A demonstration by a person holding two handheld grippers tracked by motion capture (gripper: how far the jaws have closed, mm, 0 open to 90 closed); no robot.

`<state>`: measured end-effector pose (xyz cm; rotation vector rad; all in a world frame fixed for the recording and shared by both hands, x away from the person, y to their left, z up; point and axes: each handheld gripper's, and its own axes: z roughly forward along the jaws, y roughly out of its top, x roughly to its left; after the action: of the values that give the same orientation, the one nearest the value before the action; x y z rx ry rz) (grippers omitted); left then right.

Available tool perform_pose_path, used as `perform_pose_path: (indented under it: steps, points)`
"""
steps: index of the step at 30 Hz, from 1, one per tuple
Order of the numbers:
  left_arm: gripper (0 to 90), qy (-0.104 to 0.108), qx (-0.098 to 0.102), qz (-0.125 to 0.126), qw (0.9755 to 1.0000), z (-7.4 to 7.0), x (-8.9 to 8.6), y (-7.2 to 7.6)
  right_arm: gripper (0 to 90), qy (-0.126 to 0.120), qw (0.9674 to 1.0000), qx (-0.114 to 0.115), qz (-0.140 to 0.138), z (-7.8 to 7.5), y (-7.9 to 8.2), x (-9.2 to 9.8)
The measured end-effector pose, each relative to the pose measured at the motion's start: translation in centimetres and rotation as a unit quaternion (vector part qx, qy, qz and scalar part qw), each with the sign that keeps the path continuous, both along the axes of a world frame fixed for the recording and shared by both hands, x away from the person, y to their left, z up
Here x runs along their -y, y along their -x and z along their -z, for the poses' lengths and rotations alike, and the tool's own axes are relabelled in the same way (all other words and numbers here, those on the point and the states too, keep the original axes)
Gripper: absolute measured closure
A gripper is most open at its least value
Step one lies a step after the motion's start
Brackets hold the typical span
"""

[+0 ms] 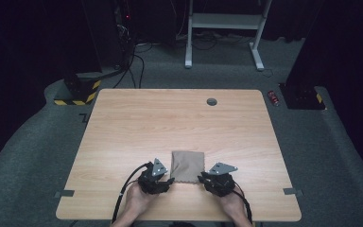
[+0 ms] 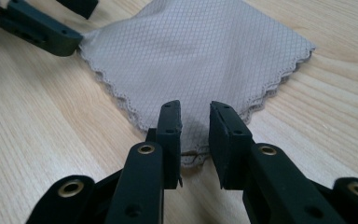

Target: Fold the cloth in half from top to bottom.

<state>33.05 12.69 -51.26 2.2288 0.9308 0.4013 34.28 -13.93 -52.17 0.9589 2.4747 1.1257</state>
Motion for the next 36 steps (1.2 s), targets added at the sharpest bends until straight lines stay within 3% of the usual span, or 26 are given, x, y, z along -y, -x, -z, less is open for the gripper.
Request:
perform_pose_path:
  steps: [2, 6, 7, 10, 11, 16, 20, 28, 36]
  points:
    - [50.1, -0.001, -0.002, 0.004, 1.0000, 0.1, -0.3, 0.3, 73.8, -0.001, 1.0000, 0.002, 0.000, 0.1, 0.1, 0.2]
    - [49.7, 0.026, 0.004, -0.004, 0.9996, -0.5, -0.9, 0.1, 73.8, 0.001, 1.0000, 0.003, -0.001, 0.0, 0.1, 0.1]
    - [49.9, 0.045, 0.005, -0.015, 0.9988, -0.9, -1.0, -0.6, 73.8, 0.000, 1.0000, 0.002, 0.000, 0.1, 0.1, 0.1]
    - [52.5, 0.055, 0.003, -0.023, 0.9982, -1.3, -0.9, -1.5, 73.8, 0.000, 1.0000, 0.003, -0.001, 0.1, 0.1, 0.1]
    - [54.8, 0.061, -0.002, -0.028, 0.9978, -1.4, -0.6, -2.6, 73.9, 0.001, 1.0000, 0.004, -0.001, 0.1, 0.1, 0.1]
    - [60.9, 0.045, -0.008, -0.034, 0.9984, -1.2, 0.6, -4.5, 74.0, 0.003, 1.0000, 0.008, -0.003, 0.1, 0.1, 0.1]
    - [68.0, 0.047, -0.025, -0.038, 0.9979, -0.5, 1.5, -5.7, 74.0, 0.003, 1.0000, 0.008, -0.003, 0.1, 0.2, 0.1]
    - [88.8, 0.038, -0.032, -0.036, 0.9981, 0.0, 1.4, -6.2, 74.0, 0.006, 0.9999, 0.012, -0.006, 0.1, 0.2, 0.1]
    - [89.4, 0.025, -0.023, -0.032, 0.9989, -0.6, 0.9, -6.4, 74.1, 0.007, 0.9999, 0.013, -0.007, 0.1, 0.2, 0.1]
